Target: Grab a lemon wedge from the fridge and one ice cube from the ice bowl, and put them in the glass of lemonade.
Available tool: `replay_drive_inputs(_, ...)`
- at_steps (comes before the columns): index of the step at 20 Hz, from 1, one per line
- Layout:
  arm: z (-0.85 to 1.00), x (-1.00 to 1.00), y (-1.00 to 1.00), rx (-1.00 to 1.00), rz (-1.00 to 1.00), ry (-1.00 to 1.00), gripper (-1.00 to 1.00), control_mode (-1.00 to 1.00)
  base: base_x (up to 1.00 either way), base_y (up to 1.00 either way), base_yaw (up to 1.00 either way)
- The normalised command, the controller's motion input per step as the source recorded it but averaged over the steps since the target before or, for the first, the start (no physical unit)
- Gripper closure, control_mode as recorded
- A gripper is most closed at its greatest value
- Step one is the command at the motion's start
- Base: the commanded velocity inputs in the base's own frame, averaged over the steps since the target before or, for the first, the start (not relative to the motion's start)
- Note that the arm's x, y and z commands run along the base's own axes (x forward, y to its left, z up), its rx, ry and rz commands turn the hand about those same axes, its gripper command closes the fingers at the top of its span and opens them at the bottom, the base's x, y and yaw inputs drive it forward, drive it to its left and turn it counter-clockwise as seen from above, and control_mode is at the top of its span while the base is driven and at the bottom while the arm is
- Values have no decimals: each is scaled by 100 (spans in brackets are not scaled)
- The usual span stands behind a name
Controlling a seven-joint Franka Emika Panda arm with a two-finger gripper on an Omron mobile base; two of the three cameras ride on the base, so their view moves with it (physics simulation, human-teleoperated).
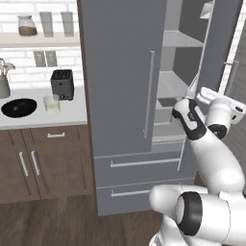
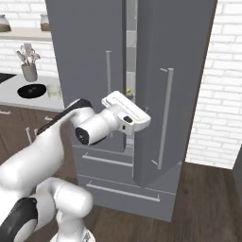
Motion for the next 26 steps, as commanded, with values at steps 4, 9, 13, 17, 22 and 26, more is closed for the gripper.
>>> replay_drive_inputs(4,100,-58,100,-14,2,11,-100,-100,0,0,0)
replay_drive_inputs(9,90,17,100,-11,0,47,-100,-100,0,0,0)
replay_drive_inputs(13,22,80,100,-1,-4,65,-100,-100,0,0,0)
replay_drive_inputs(17,2,22,43,0,-1,14,-100,-100,0,0,0)
replay_drive_inputs(22,-1,66,-17,0,-8,8,-100,-100,0,0,0)
replay_drive_inputs(26,-8,75,-67,0,-15,12,-100,-100,0,0,0)
